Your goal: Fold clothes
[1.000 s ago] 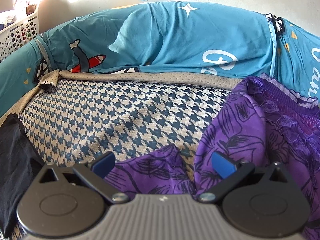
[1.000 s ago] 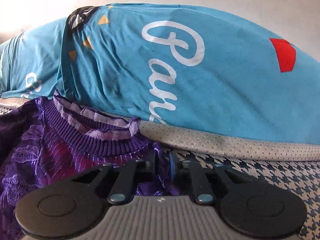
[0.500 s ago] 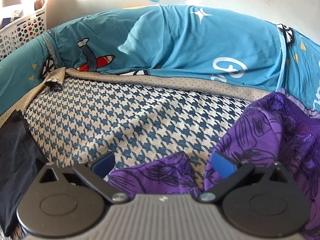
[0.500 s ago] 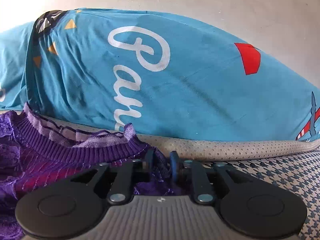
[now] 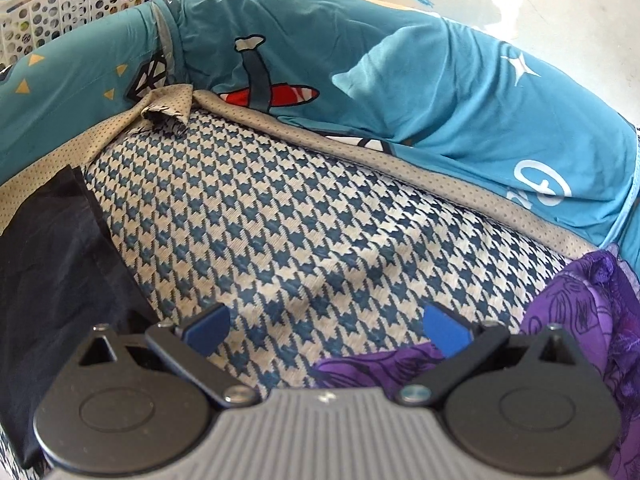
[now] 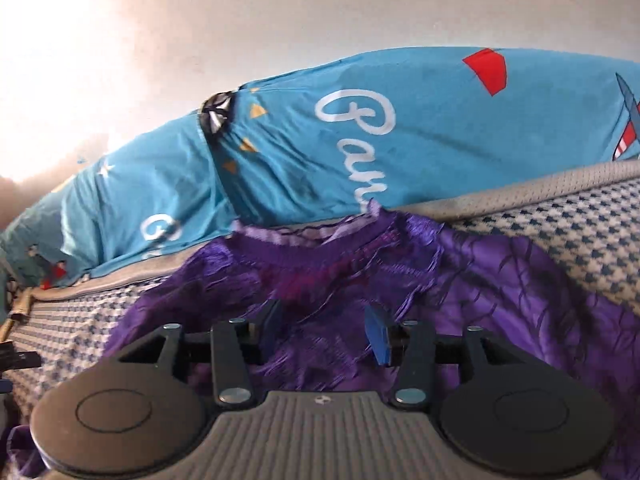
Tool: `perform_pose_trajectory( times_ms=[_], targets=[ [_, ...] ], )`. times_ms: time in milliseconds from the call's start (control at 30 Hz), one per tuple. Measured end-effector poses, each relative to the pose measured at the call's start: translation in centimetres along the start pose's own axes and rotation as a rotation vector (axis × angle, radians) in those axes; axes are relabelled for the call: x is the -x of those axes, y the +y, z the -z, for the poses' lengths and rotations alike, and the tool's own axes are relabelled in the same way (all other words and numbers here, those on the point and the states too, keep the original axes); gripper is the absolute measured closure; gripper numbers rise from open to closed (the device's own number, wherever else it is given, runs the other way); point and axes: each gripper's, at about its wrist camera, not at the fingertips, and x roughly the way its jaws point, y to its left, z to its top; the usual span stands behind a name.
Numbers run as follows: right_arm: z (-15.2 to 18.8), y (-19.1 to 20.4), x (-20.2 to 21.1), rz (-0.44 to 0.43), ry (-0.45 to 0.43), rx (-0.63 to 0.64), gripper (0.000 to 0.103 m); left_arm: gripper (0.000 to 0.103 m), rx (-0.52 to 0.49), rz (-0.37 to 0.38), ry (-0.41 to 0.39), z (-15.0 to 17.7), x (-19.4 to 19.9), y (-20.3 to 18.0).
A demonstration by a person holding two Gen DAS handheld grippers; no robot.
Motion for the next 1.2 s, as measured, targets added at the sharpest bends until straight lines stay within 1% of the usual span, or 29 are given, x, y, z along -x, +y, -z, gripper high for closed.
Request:
perform_pose_trajectory(
  times_ms=[67,200,233,267,367,400,467,533,567,633,700,800,867,933,1200],
  targets=[
    [1.9,0.6,1.6,-0.040,0.030,-0.053,0.054,0.000,-0.026,0.002,0.011,0.1,-0.3,0.3],
    [5.1,1.1,3.6,-0.098,0.088,-0.165,0.054,0.000,-0.138,0.011,0.009,0.8,-0.4,-0.1],
    [5.5,1.3,3.6,-0.098,0.100,-0.160,0.054,0.000,-0.168,0.012,0.004,1.0,-0.4,-0.2],
    [5.7,1.6,3.4,-0.098,0.104,-0.127,0.053,0.000,-0.196,0.025,-0.001,1.2,-0.1,-0.2],
    [6.1,2.6,3.1,-0.076,0.088,-0.036,0.053,0.000,-0.275,0.099,-0.018,1.8,1.3,-0.3],
    [6.1,2.8,3.0,-0.061,0.080,-0.009,0.053,0.000,-0.313,0.113,-0.035,2.1,2.0,-0.4],
    [6.0,3.1,2.9,-0.051,0.070,0.016,0.053,0.000,-0.415,0.109,-0.086,3.2,3.5,-0.9],
    [5.9,3.2,2.8,-0.072,0.078,0.001,0.053,0.000,-0.519,0.094,-0.122,4.4,4.4,-1.3],
    [5.9,3.2,2.7,-0.089,0.086,-0.013,0.053,0.000,-0.563,0.086,-0.129,4.9,4.6,-1.5],
    [6.0,3.4,2.5,-0.107,0.098,-0.027,0.053,0.000,-0.618,0.087,-0.129,5.8,4.9,-1.6],
    [6.1,3.6,2.4,-0.114,0.107,-0.032,0.053,0.000,-0.654,0.097,-0.129,6.4,5.1,-1.6],
    [6.4,4.0,2.3,-0.109,0.109,-0.023,0.053,0.000,-0.683,0.126,-0.125,6.9,5.3,-1.4],
    [6.4,4.0,2.2,-0.102,0.111,-0.023,0.053,0.000,-0.703,0.153,-0.113,7.2,5.3,-1.2],
    [6.5,3.9,2.1,-0.100,0.115,-0.030,0.053,0.000,-0.733,0.159,-0.097,7.6,5.0,-1.4],
    [6.6,4.1,1.7,-0.100,0.122,-0.031,0.053,0.000,-0.787,0.072,-0.050,8.6,2.6,-2.4]
  ],
)
